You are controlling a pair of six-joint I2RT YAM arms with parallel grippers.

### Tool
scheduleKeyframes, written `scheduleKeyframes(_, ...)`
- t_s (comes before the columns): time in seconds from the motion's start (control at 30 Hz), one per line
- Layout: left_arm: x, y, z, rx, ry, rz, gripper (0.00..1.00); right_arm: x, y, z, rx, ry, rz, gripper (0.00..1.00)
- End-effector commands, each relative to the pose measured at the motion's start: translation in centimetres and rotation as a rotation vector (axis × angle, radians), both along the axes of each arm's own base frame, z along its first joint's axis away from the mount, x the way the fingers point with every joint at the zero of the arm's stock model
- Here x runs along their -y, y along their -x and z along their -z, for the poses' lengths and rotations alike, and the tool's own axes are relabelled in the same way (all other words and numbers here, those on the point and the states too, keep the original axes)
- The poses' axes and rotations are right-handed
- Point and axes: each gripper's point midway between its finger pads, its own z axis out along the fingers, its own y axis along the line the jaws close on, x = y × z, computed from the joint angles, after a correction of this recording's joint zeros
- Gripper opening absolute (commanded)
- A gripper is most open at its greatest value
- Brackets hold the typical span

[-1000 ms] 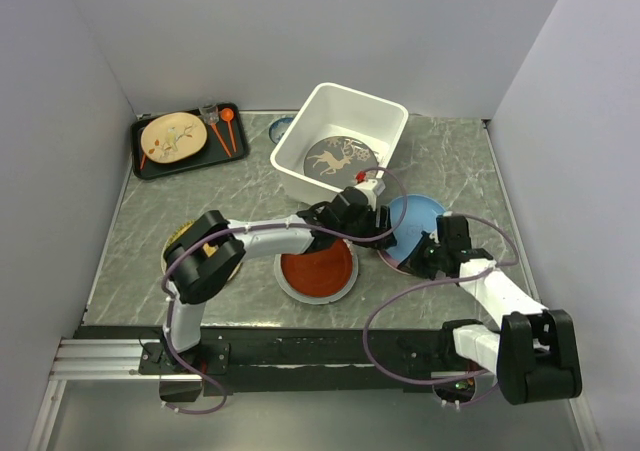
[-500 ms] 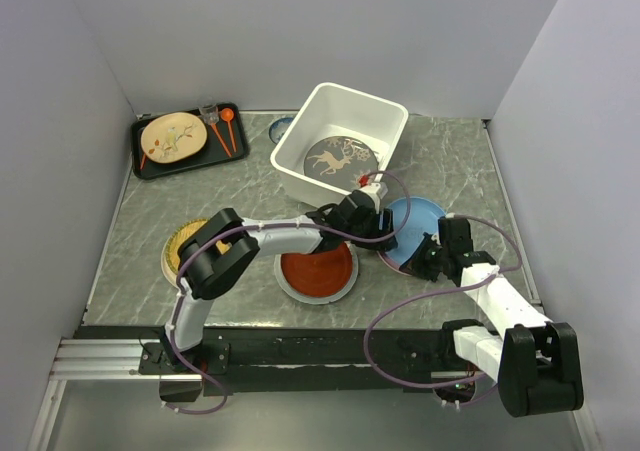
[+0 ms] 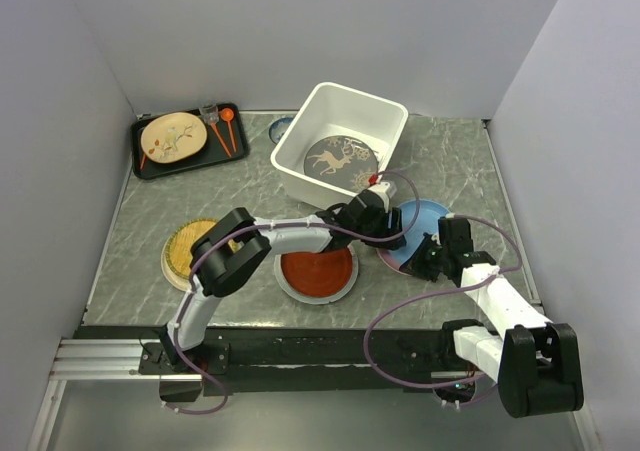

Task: Place the plates into the plastic bin on the countertop
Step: Pick up the plate at the center of the board.

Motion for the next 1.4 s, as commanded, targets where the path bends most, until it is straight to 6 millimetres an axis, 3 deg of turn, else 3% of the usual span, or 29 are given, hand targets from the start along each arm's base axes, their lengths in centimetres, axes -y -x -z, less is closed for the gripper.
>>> scheduleKeyframes(0.0, 0.2, -0.4, 2.1, -0.060, -0.032, -0.018, 0.66, -0.1, 0.4, 0.0, 0.002, 0.000, -0.010, 0.00)
scheduleKeyframes(0.2, -1.4, -0.8, 3.7, -0.064, -0.118, -0.075, 0.66, -0.2, 0.4, -0.1, 0.006, -0.006, -0.010, 0.00)
scheduleKeyframes(0.4, -2.0, -0.5, 1.9, -0.039, -0.081, -0.072, 0.67, -0.2, 0.4, -0.1, 0.013, -0.004, -0.011, 0.00)
scheduleKeyframes(0.43, -1.8, -0.6, 0.6, -0.020, -0.048, -0.071, 0.67, -0.2, 0.4, -0.1, 0.011, -0.007, -0.012, 0.00)
scheduleKeyframes(0.53, -2.1, -0.3, -1.0, 0.000, -0.011, -0.074, 0.68, -0.3, 0.4, -0.1, 0.011, -0.007, -0.014, 0.00)
scheduleKeyframes(0.67, -2.6, -0.4, -1.3, 0.007, -0.026, -0.087, 0.68, -0.3, 0.4, -0.1, 0.012, -0.008, -0.013, 0.00)
scheduleKeyframes(0.97, -2.5, -0.5, 0.0, -0.001, -0.071, -0.090, 0.69, -0.4, 0.3, -0.2, 0.018, -0.011, -0.016, 0.00)
scheduleKeyframes(1.0, -2.4, -0.3, 1.2, -0.017, -0.095, -0.084, 0.68, -0.3, 0.4, -0.2, 0.015, -0.011, -0.016, 0.00)
scheduleKeyframes(1.07, -1.7, -0.5, 1.3, -0.016, -0.093, -0.079, 0.68, -0.3, 0.4, -0.2, 0.016, -0.010, -0.018, 0.00)
scheduleKeyframes(1.1, -1.8, 0.0, 2.6, -0.035, -0.127, -0.072, 0.68, -0.4, 0.4, -0.2, 0.016, -0.012, -0.018, 0.00)
scheduleKeyframes(1.37, -1.3, 0.3, 4.8, -0.081, -0.153, -0.068, 0.65, -0.4, 0.4, -0.2, 0.021, -0.017, -0.020, 0.00)
